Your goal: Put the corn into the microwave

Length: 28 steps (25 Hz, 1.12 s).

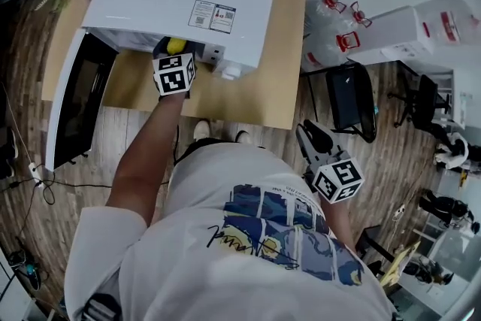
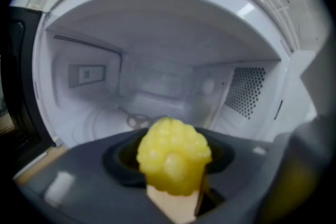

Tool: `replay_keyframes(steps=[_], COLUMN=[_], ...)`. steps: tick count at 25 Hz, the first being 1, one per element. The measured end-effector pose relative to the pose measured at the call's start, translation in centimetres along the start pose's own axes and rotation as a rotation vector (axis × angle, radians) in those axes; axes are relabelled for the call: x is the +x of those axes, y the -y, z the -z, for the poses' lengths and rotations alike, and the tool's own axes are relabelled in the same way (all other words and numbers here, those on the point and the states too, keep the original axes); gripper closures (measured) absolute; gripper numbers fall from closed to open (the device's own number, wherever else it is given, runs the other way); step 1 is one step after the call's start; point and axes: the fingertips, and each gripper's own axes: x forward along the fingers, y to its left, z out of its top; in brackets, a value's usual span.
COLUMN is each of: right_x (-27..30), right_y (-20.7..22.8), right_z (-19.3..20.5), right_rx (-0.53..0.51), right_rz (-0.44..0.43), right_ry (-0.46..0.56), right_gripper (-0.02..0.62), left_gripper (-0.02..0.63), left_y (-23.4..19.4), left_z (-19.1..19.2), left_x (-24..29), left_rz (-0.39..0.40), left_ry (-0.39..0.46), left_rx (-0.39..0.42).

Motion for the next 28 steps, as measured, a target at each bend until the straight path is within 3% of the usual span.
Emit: replay_keyframes(steps=[14, 20, 23, 28], right_x=[0.5, 0.8, 0.7, 0.4], right_y=[-1.2, -1.5, -1.7, -1.8], right_z=[1.0, 1.6, 1.7, 2.1], right_rx=[0.056, 0.068, 0.073, 0.078], right_rz=[0.019, 0.017, 0.019, 0.026], right_ry=[-0.021, -0.036, -0.040, -0.051], right_gripper=[0.528, 0.528, 0.528, 0.528], left_gripper=[0.351, 0.349, 0.315, 0.301], left_y=[1.1, 1.0, 1.2, 1.5], left_z=[1.6, 1.8, 2.0, 1.9], left_x=[3.0, 3.2, 3.1, 2.7], left_rz=[-0.047, -0.044, -0.024, -0.006], left_ry=[-0.166, -0.177, -0.181, -0.146], left_rx=[0.162, 0.173, 0.161, 0.157])
